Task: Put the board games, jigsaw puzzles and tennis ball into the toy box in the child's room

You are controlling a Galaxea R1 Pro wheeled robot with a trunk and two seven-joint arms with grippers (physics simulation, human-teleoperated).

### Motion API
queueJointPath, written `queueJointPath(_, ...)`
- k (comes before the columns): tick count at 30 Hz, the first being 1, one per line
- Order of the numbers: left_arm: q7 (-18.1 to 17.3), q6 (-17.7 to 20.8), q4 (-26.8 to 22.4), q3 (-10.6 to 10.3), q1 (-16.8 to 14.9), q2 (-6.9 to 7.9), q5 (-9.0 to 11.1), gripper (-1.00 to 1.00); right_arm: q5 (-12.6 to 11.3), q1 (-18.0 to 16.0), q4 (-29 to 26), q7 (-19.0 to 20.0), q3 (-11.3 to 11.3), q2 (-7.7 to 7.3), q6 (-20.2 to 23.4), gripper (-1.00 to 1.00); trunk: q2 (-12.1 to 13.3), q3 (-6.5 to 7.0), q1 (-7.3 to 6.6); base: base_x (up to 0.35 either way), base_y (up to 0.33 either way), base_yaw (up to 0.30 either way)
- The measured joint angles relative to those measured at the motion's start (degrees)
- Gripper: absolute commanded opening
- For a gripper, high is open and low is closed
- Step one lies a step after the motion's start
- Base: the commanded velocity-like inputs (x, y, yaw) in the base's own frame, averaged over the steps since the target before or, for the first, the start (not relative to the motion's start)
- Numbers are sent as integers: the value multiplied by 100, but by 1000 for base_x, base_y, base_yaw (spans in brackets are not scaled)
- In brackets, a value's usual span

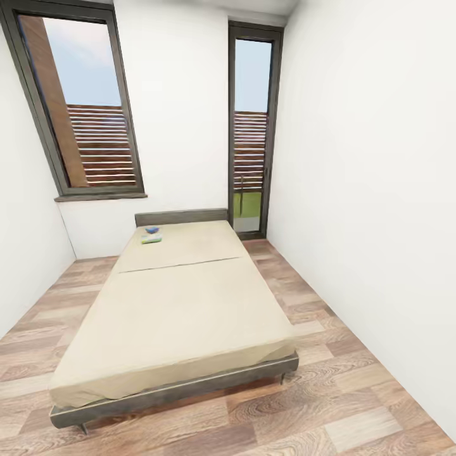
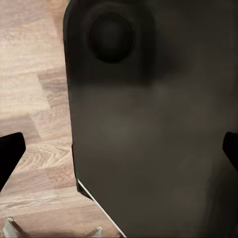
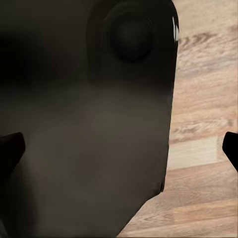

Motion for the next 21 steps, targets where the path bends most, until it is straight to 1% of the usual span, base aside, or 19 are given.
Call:
queueJointPath(1,6,29,-29,-11,32,32,29,100,13,-32,-30,-4,0,-10,29,100,1,2,0,0,0,0)
queueJointPath(4,0,62,-116,-15,59,112,30,100,12,-58,-126,1,-7,-17,64,100,1,2,0,0,0,0)
queueJointPath(21,0,62,-169,-16,58,113,30,100,12,-57,-174,1,-7,-17,64,100,1,2,1,0,0,0)
